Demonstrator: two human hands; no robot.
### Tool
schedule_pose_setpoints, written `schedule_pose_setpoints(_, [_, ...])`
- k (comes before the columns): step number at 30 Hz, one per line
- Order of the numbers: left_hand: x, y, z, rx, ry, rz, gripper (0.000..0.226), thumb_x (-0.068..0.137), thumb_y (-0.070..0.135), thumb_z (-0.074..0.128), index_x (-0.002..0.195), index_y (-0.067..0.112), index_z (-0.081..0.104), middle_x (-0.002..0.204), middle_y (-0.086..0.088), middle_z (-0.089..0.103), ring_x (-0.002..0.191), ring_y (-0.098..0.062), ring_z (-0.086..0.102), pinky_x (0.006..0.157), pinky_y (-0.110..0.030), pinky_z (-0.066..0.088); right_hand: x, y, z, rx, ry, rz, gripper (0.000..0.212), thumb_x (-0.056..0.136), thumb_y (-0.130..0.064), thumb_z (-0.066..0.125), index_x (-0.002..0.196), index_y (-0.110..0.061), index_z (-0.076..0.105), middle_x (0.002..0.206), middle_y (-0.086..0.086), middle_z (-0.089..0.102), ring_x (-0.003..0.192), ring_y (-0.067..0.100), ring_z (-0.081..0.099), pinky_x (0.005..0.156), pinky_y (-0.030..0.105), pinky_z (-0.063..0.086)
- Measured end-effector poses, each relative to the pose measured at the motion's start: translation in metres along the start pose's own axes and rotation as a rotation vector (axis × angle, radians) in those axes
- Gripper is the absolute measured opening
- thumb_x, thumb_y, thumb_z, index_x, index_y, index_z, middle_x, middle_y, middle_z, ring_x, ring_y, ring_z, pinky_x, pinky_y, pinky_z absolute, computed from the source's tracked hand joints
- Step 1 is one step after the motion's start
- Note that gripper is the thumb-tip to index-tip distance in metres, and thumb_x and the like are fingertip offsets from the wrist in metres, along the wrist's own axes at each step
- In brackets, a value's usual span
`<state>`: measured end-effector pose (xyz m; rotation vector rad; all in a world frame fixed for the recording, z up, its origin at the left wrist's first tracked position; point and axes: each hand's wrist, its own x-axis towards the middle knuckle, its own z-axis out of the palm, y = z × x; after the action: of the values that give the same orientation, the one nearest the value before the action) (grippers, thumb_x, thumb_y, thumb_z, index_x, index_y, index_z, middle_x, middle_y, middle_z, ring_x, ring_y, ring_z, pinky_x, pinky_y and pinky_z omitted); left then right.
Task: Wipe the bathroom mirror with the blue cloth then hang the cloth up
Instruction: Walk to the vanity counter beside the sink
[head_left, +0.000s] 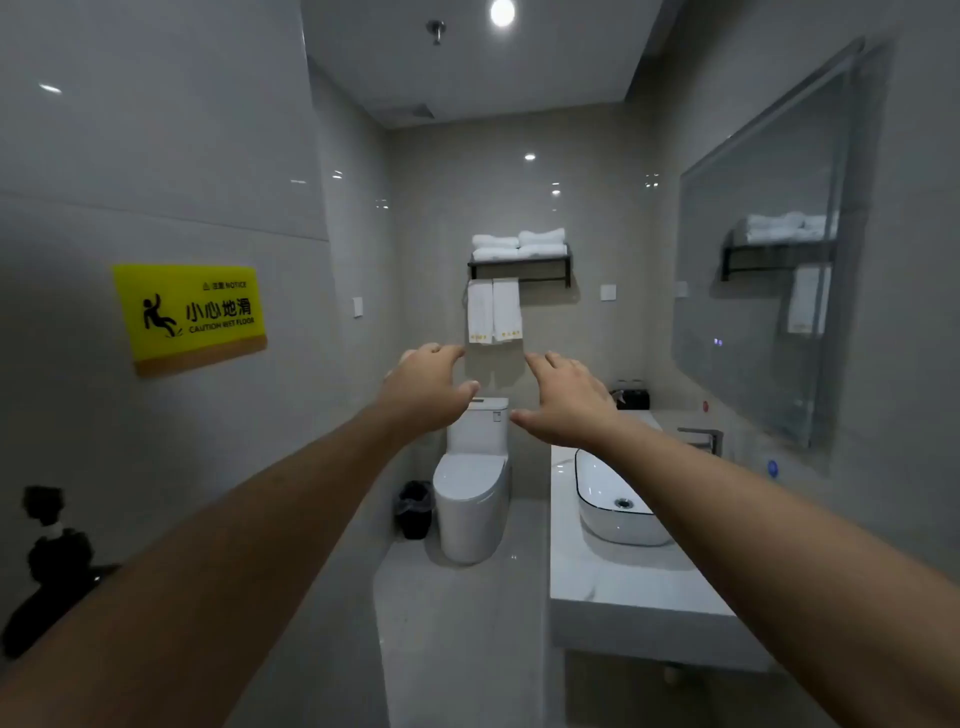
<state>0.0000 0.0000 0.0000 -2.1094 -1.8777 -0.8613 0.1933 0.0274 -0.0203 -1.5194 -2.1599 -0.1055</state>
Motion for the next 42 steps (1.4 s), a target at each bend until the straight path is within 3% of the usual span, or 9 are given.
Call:
schedule_pose_setpoints(10, [0.095, 0.039, 0.051, -0.008, -0.029, -0.079, 0.062, 0.098, 0.043, 0.057, 0.153, 0.021, 0.039, 0.156, -0.007, 0.043, 0.145, -0.029, 0.036, 0.116, -0.052, 0.035, 0.09, 0.084, 0.013, 0.015, -0.028, -0.03, 0.092, 0.092, -0.054, 0.067, 0.163, -0.024, 0.017, 0.169, 0.011, 0.022, 0.154, 0.034, 0.022, 0.124, 0.053, 0.027])
schedule_pose_setpoints(22, [0.17, 0.042, 0.128, 0.001, -0.052, -0.088, 0.063, 0.097, 0.044, 0.058, 0.153, 0.02, 0.04, 0.155, -0.008, 0.044, 0.144, -0.03, 0.038, 0.115, -0.053, 0.038, 0.16, 0.154, 0.047, 0.015, -0.075, -0.022, 0.089, 0.092, -0.051, 0.067, 0.163, -0.024, 0.02, 0.169, 0.009, 0.024, 0.153, 0.033, 0.025, 0.121, 0.052, 0.031])
schedule_pose_setpoints(30, [0.226, -0.01, 0.162, 0.018, -0.059, -0.084, 0.063, 0.097, 0.045, 0.057, 0.152, 0.021, 0.041, 0.155, -0.007, 0.045, 0.143, -0.029, 0.04, 0.114, -0.052, 0.039, 0.227, 0.141, 0.097, 0.006, -0.093, -0.018, 0.09, 0.092, -0.051, 0.067, 0.163, -0.024, 0.018, 0.169, 0.008, 0.022, 0.154, 0.032, 0.024, 0.122, 0.051, 0.03])
schedule_pose_setpoints(42, [0.346, -0.144, 0.19, -0.017, -0.08, -0.046, 0.062, 0.096, 0.044, 0.057, 0.152, 0.022, 0.042, 0.152, -0.008, 0.048, 0.141, -0.03, 0.041, 0.114, -0.051, 0.039, 0.373, 0.085, 0.171, -0.004, -0.052, 0.035, 0.09, 0.093, -0.051, 0.067, 0.163, -0.025, 0.018, 0.169, 0.008, 0.024, 0.153, 0.033, 0.025, 0.122, 0.051, 0.031])
